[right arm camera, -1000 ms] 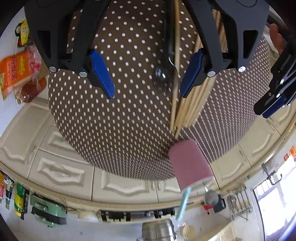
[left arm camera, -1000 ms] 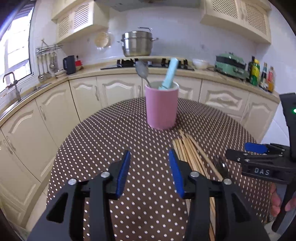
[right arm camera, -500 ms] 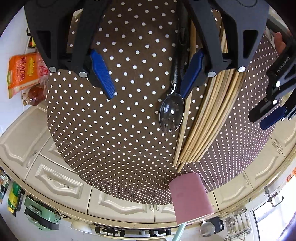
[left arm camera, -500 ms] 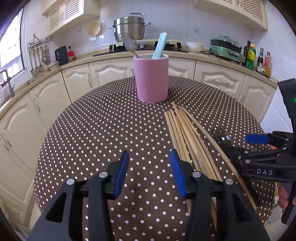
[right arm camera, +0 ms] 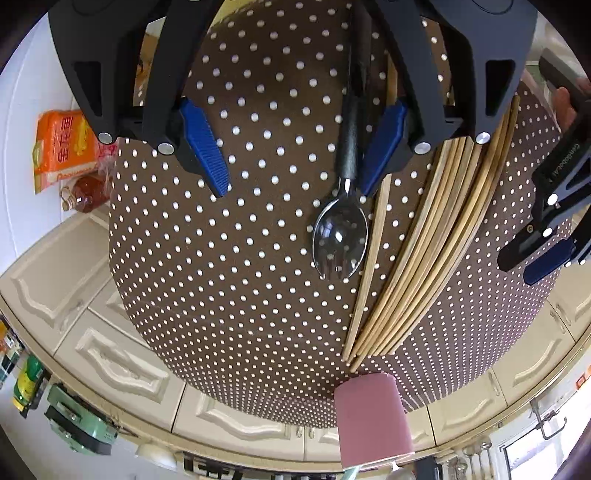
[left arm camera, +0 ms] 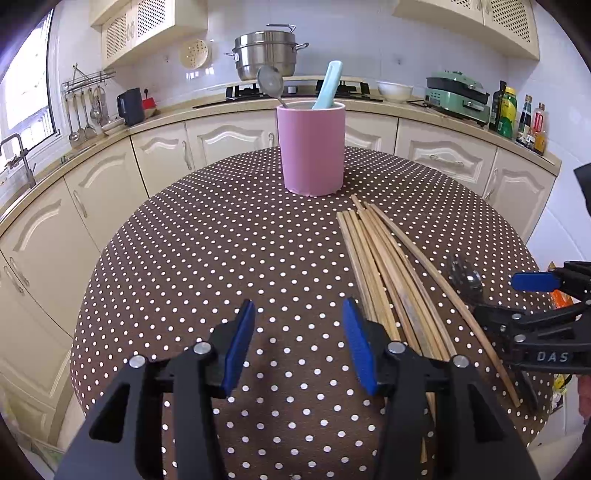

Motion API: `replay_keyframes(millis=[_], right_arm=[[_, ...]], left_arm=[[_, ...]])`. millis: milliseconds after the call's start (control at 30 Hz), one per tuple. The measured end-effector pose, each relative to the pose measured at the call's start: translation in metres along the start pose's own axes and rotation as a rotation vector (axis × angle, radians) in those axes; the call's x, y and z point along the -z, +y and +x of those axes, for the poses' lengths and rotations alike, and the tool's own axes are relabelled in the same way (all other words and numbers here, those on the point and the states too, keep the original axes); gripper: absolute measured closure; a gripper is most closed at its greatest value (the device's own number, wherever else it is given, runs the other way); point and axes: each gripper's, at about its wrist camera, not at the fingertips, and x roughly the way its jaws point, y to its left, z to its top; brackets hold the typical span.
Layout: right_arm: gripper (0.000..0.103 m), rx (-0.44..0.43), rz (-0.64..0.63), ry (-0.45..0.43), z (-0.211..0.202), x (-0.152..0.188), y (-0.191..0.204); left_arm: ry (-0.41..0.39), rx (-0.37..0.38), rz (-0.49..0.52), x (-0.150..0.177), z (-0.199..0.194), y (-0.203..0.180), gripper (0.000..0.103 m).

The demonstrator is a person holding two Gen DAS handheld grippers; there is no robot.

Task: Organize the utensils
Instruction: 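Grasp the black spork by its handle with the right gripper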

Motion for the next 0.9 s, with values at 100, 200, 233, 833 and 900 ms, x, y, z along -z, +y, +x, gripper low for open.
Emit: replay_keyframes(millis=[100,200,233,833,900], right_arm=[[0.032,-0.003,-0.019,-0.004,0.001,0.004,0.001],[0.042,-0.004,-0.105,-0.055,0.0,0.008,0.007],[0.047,-0.049,-0.089,-0.049,0.0,0.007,0.003],[0.091,-0.129,0.048,-0.11,-0.001,-0.01,-0.024],[0.091,-0.136,0.05,-0.105,0.001,-0.012,-0.026]], left_arm=[[0.0,0.005,0.0,0.0,-0.001,0.001,0.054],[-0.002,0.008,0.002,0.001,-0.001,0.001,0.054],[0.0,0.011,0.001,0.001,-0.001,0.001,0.054],[0.078,0.126,-0.001,-0.009,0.015,-0.008,0.05],[0.094,0.119,0.017,-0.012,0.021,-0.012,0.05]])
